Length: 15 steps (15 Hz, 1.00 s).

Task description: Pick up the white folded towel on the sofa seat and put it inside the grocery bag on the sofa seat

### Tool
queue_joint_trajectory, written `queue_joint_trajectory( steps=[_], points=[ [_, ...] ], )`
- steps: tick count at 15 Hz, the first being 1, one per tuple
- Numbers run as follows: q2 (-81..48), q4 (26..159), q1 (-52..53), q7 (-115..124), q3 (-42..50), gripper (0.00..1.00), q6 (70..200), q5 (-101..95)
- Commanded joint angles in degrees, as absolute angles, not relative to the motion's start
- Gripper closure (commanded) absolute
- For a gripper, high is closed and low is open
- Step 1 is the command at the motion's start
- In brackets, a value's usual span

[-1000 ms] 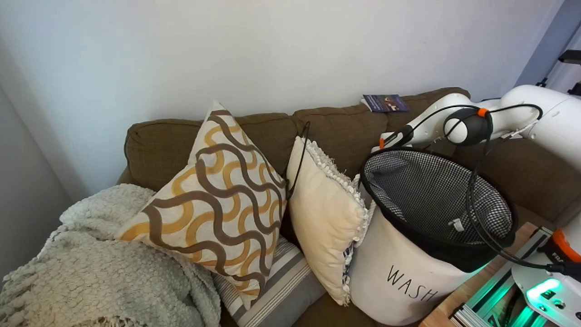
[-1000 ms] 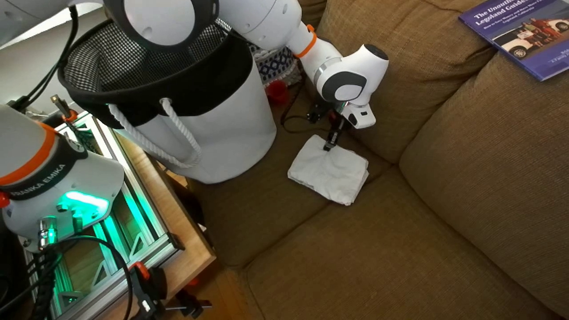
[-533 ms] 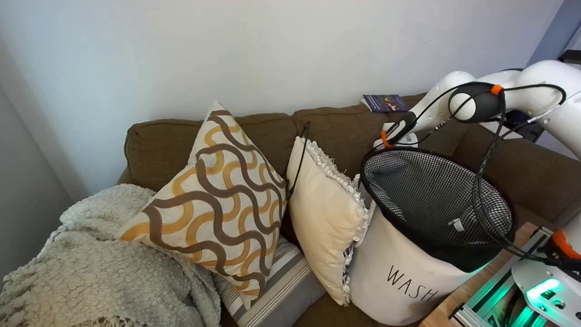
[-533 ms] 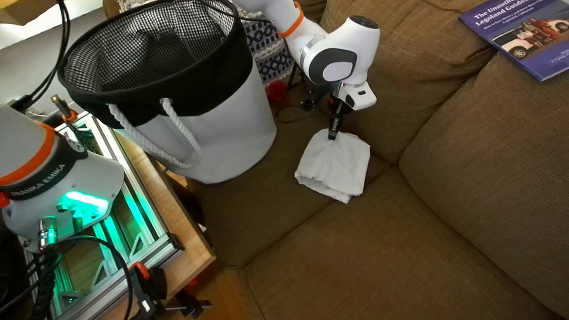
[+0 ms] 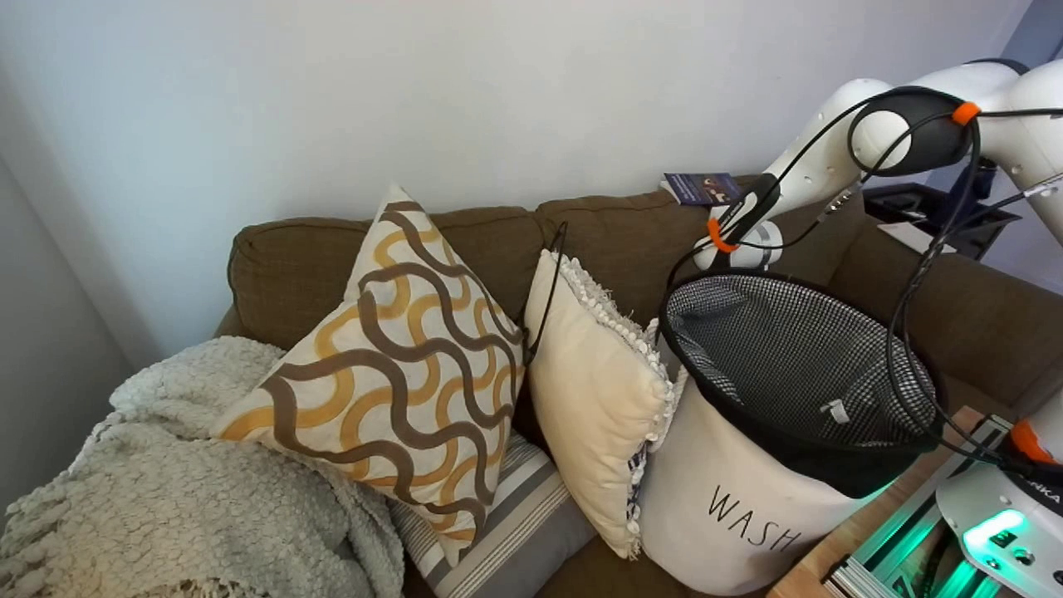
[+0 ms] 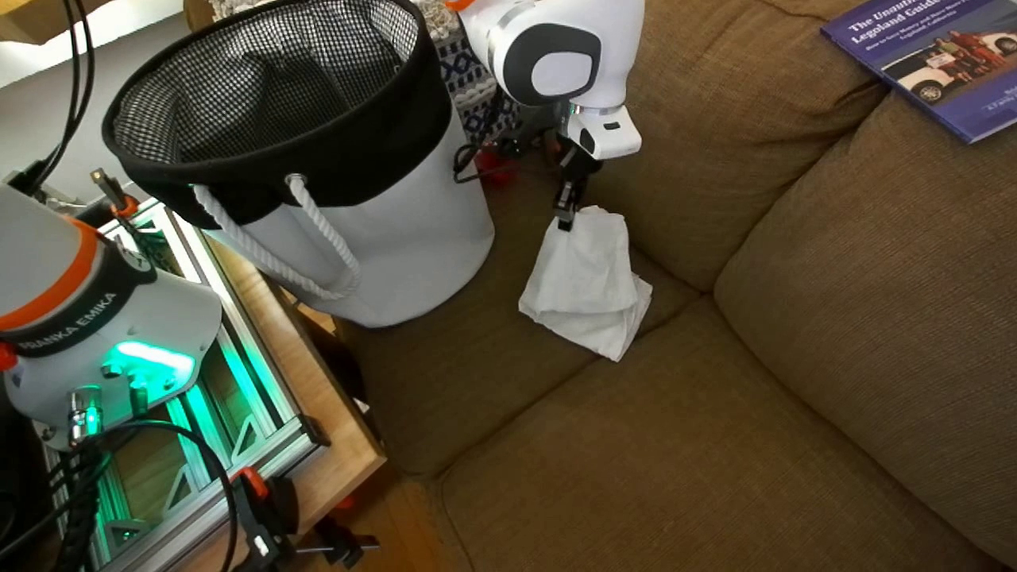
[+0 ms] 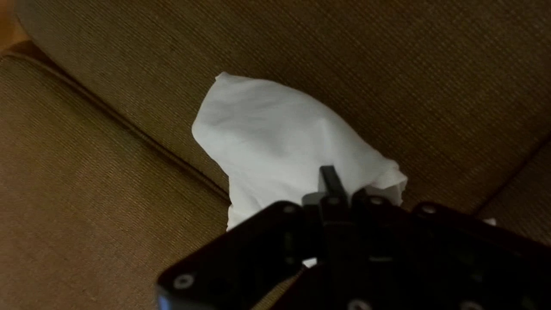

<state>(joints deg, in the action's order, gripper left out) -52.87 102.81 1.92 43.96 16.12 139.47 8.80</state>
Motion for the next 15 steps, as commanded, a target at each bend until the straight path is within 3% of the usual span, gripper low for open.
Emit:
queue_joint_trajectory(
  steps=[1,10,15],
  points=[
    [-52.45,103.1,1.36,44.4,15.59,0.99,139.35,8.06],
    [-35.26,128.11,13.62,68.35,31.52,0.99,133.81,-4.62],
    [-20.78,142.52,15.55,86.07,37.79,0.99,137.21,-13.32]
  ],
)
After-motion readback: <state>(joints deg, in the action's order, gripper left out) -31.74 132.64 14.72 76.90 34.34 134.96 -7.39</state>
